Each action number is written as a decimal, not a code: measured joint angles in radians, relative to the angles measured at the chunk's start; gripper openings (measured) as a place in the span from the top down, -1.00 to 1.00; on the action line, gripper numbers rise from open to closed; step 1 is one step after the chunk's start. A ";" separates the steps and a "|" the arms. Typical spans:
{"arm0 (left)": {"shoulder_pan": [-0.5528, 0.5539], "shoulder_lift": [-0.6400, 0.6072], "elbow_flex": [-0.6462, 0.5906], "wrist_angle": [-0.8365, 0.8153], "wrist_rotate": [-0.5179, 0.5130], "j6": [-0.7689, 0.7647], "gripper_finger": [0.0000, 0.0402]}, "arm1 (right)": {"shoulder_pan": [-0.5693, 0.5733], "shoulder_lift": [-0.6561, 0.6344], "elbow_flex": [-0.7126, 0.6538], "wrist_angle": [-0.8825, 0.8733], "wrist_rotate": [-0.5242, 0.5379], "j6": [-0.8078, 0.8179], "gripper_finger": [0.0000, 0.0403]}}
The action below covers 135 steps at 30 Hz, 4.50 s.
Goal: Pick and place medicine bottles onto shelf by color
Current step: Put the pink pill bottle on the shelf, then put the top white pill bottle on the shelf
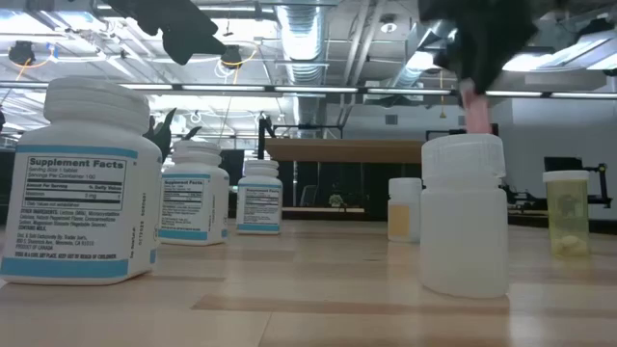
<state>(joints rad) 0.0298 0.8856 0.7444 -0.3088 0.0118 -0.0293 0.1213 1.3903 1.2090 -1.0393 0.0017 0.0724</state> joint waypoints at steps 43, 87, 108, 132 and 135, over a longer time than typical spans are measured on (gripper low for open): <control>0.000 0.000 0.000 0.000 0.000 0.028 0.01 | -0.936 0.185 0.310 -0.008 0.056 -0.492 0.41; 0.000 0.000 0.000 0.000 -0.053 0.026 0.01 | -0.936 0.187 0.310 0.002 0.050 -0.387 -0.04; 0.000 0.000 0.000 0.000 -0.053 0.026 0.01 | -0.931 0.183 0.310 0.117 0.165 -0.472 -0.05; 0.000 0.000 0.001 0.035 -0.053 0.041 0.01 | -0.568 -0.021 0.310 -0.296 0.024 -0.020 0.04; 0.000 0.000 0.001 0.042 -0.053 0.064 0.01 | -0.465 -0.039 0.310 -0.347 0.023 0.063 0.05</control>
<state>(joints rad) 0.0297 0.8856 0.7452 -0.2663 -0.0410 0.0342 -0.3432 1.3512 1.5192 -1.3867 0.0244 0.1356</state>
